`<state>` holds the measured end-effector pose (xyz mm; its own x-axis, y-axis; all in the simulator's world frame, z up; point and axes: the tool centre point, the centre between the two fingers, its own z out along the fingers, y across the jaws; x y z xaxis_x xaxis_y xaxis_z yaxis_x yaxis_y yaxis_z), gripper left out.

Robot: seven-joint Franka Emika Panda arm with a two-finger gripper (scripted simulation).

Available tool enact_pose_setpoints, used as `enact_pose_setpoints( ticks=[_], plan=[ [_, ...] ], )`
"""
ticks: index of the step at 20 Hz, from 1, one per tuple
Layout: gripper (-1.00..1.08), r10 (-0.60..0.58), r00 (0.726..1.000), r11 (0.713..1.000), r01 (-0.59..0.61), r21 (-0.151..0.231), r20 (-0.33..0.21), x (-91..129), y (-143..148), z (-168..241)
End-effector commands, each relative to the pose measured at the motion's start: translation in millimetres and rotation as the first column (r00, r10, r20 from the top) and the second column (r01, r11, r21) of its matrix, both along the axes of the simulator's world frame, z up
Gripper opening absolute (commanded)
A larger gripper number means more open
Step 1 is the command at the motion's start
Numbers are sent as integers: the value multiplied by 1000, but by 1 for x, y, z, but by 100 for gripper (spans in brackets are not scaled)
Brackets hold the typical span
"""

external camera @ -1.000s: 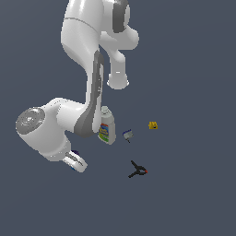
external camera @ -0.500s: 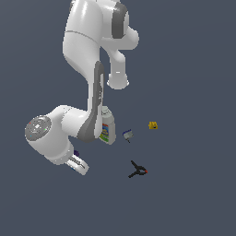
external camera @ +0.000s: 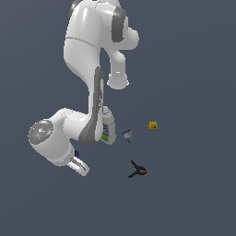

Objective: Pick up a designated object from a clutter of objects.

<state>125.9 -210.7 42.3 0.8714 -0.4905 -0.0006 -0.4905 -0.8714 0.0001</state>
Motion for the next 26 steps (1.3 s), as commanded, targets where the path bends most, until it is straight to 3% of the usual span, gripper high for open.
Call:
enact_pose_setpoints(
  ticks=[1, 15, 26],
  plan=[
    [-100, 0, 1000, 1000, 0, 0, 0, 0, 0, 0],
    [-100, 0, 1000, 1000, 0, 0, 0, -4, 2, 7],
    [-100, 0, 1000, 1000, 0, 1, 1, -32, 18, 48]
  ],
)
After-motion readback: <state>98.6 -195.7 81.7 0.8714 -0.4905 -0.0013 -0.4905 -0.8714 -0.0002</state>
